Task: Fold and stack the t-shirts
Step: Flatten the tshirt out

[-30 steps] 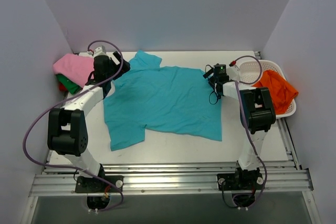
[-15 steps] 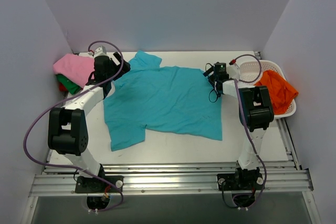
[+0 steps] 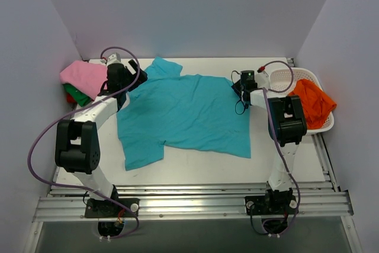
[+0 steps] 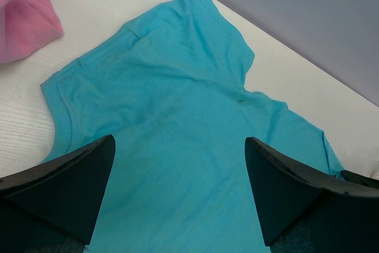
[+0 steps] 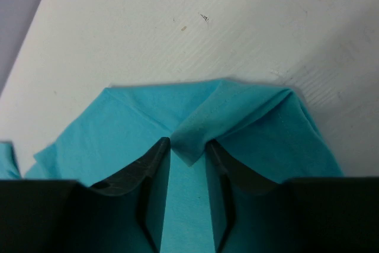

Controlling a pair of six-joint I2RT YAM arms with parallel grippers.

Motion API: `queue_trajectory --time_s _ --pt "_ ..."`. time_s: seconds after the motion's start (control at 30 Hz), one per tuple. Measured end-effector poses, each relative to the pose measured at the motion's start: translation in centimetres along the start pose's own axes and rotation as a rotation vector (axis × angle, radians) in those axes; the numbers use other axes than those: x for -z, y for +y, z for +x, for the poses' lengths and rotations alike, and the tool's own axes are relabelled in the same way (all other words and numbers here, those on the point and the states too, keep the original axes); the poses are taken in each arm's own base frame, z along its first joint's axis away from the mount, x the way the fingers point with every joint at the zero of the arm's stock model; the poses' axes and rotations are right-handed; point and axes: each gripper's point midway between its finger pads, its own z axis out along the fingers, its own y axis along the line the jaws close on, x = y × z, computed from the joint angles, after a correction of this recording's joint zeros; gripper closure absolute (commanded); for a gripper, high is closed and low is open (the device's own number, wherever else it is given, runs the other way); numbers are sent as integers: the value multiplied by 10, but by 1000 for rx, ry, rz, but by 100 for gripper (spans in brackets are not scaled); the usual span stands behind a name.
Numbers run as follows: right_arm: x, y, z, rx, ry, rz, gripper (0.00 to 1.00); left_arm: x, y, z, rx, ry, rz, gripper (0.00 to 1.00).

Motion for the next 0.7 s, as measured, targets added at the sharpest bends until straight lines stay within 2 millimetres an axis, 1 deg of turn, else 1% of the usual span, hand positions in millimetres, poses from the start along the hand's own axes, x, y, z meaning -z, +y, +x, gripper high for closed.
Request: queue_trajectory --time_s 0.07,0.1,0.13,0.2,0.5,0.6,0.7 --pt "-1 -1 3 0 6 -5 90 0 0 0 0 1 0 0" --pt "-1 -2 4 -2 10 -7 99 0 0 0 0 1 -1 0" --pt "-3 -4 7 0 16 -7 100 -1 1 1 -1 2 -2 0" --pt "-6 -7 12 -7 24 -7 100 -2 2 2 -1 5 -4 0" --pt "-8 -8 8 -16 20 -22 100 -2 2 3 -1 7 -5 0" --pt "-9 -11 4 -22 15 -17 100 -2 2 3 -1 7 -5 0" --pt "-12 -17 -8 -37 2 -3 100 -2 2 3 -2 7 -5 0"
